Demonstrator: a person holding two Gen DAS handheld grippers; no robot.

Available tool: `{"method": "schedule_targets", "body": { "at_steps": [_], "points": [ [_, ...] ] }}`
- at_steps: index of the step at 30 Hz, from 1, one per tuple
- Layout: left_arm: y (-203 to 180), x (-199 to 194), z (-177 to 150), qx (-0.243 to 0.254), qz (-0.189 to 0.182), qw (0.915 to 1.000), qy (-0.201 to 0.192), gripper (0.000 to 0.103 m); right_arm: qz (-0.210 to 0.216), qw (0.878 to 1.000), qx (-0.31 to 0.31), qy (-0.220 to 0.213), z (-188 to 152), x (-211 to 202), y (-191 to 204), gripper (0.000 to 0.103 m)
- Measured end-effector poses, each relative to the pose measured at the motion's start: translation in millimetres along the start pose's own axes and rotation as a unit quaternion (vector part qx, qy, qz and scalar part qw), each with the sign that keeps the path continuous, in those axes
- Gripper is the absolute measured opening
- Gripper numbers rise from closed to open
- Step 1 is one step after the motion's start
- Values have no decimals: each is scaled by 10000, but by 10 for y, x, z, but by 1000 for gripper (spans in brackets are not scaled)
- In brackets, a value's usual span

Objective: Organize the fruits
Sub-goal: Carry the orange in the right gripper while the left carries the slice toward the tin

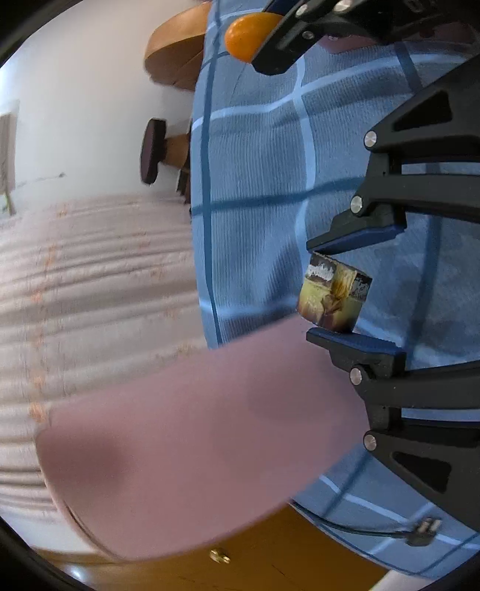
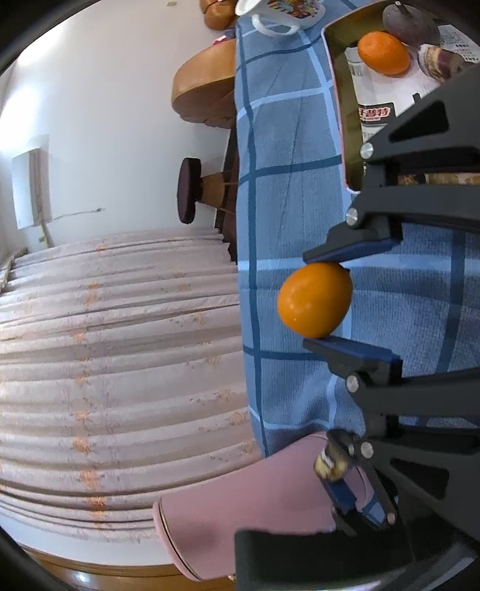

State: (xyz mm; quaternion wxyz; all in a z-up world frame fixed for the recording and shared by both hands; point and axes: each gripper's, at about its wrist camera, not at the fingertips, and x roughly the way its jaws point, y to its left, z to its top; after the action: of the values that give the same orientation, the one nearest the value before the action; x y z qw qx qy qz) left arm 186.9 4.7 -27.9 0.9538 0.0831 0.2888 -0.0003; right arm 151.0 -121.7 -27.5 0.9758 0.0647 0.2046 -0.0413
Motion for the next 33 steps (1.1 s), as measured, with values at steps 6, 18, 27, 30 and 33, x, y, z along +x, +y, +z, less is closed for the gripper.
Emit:
{"method": "schedule_targets", "body": {
  "at_steps": [6, 18, 27, 30, 33],
  "points": [
    [166, -87, -101, -292, 47, 9996, 14, 43, -49, 9996, -239, -113, -46, -89, 110, 42],
    [78, -257, -204, -236, 72, 9996, -139, 43, -61, 9988, -420, -256, -145, -333, 186, 42],
    [154, -380, -286, -431, 29, 9988, -229, 43, -80, 9985, -455, -303, -200, -443, 206, 42],
    [150, -424, -305, -459, -6, 9986, -251, 43, -88, 9985, -451, -312, -215, -474, 205, 42],
    [147, -464, -322, -476, -15, 9984, -305, 43, -96, 9985, -440, -323, -239, -506, 191, 42]
  ]
}}
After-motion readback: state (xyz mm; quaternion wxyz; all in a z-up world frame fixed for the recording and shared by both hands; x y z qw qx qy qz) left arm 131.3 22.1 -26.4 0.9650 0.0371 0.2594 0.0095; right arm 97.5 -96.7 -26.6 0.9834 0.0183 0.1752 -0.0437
